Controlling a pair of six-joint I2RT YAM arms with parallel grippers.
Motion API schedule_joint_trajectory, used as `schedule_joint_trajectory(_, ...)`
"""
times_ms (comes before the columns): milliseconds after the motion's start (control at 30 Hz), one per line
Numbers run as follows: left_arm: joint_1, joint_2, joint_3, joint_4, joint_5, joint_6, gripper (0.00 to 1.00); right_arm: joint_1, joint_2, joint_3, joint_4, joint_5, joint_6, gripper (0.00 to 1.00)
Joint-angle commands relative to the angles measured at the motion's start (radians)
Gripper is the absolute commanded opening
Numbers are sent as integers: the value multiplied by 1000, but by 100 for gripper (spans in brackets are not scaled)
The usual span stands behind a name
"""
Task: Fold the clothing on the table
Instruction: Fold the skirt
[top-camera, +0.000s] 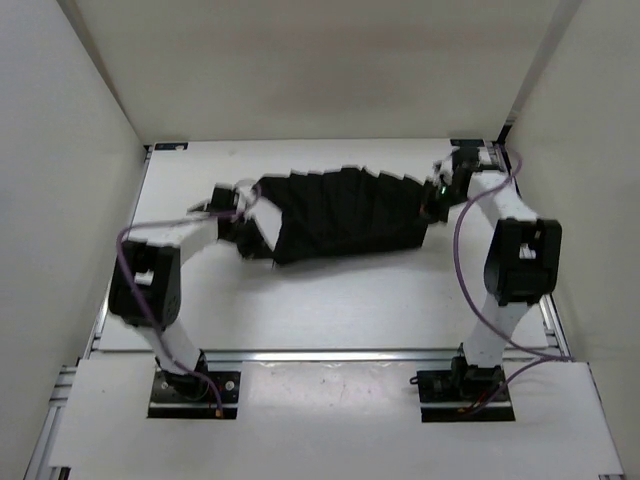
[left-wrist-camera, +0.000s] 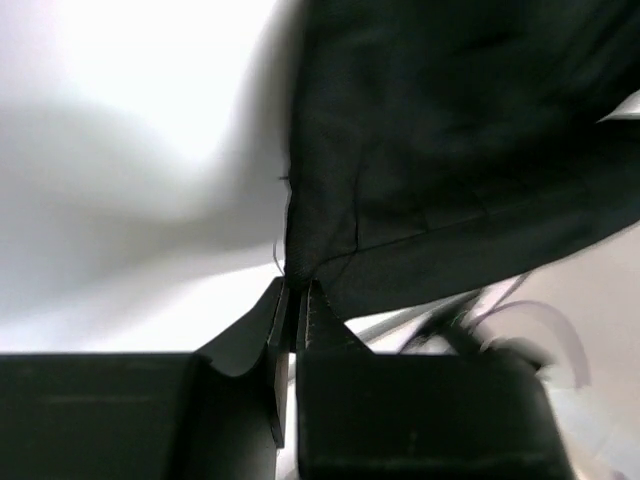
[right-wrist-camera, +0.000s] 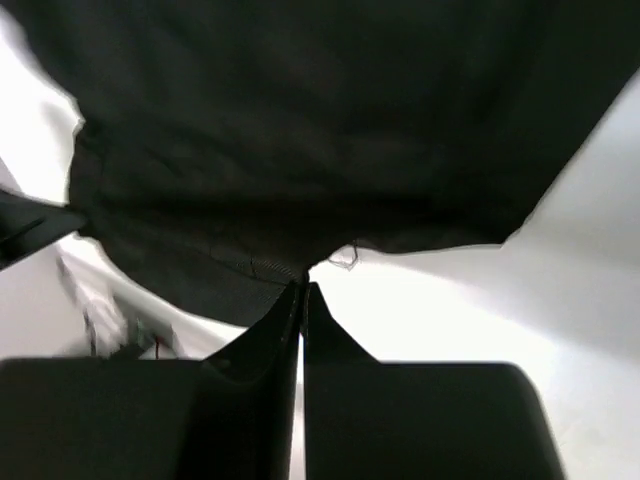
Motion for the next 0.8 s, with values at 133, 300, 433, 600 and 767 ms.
schedule_joint_trajectory(133,69,199,745,344,119,-140,0,-128,55,598,153,85,37,0)
schedule_joint_trajectory(300,129,78,786,499,182,-235,0,-118,-223,339,432,174,6,0)
schedule_joint_trajectory(433,180,-90,480,645,235,-320,0,-121,-418,99,485,137,13,0)
schedule_joint_trajectory(600,187,-200,301,798,347,-413,0,-41,-647,-41,479,143,-81,0)
schedule_joint_trajectory(767,178,-295,79,1376,467,-810,0,45,-784,-32,402,180,-188,0)
